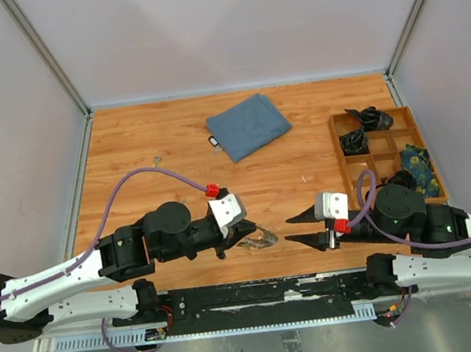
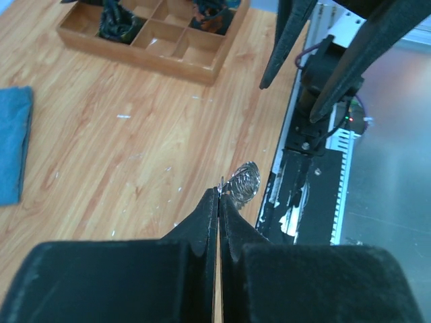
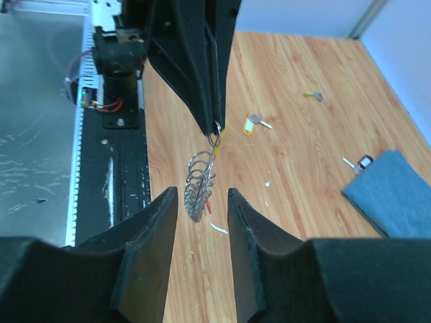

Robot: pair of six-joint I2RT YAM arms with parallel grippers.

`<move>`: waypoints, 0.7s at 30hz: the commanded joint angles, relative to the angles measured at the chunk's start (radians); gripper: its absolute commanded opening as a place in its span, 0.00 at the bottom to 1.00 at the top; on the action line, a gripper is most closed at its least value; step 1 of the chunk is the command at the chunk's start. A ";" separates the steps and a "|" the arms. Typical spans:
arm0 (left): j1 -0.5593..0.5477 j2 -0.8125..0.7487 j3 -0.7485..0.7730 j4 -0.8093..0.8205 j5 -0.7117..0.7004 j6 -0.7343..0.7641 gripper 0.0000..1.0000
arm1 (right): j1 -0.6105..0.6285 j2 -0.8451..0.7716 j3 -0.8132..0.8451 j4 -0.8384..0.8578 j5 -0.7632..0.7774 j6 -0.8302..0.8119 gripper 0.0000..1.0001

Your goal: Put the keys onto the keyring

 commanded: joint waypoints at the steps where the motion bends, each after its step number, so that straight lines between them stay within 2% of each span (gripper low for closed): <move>1: -0.007 -0.015 0.007 0.062 0.139 0.059 0.01 | -0.011 0.034 0.062 0.033 -0.133 -0.042 0.35; 3: -0.007 -0.005 0.022 0.045 0.170 0.067 0.01 | -0.012 0.059 0.077 0.034 -0.142 -0.040 0.32; 7: -0.007 0.011 0.036 0.023 0.181 0.071 0.00 | -0.025 0.111 0.100 0.038 -0.174 -0.024 0.32; 11: -0.007 0.002 0.029 0.044 0.174 0.065 0.00 | -0.118 0.120 0.090 0.066 -0.331 0.023 0.37; 16: -0.007 -0.025 0.014 0.089 0.174 0.054 0.00 | -0.254 0.107 0.041 0.155 -0.510 0.121 0.37; 18: -0.007 -0.029 0.011 0.101 0.173 0.049 0.00 | -0.278 0.107 0.032 0.174 -0.520 0.144 0.37; 21: -0.007 -0.025 0.008 0.109 0.165 0.043 0.01 | -0.282 0.097 0.022 0.190 -0.504 0.149 0.42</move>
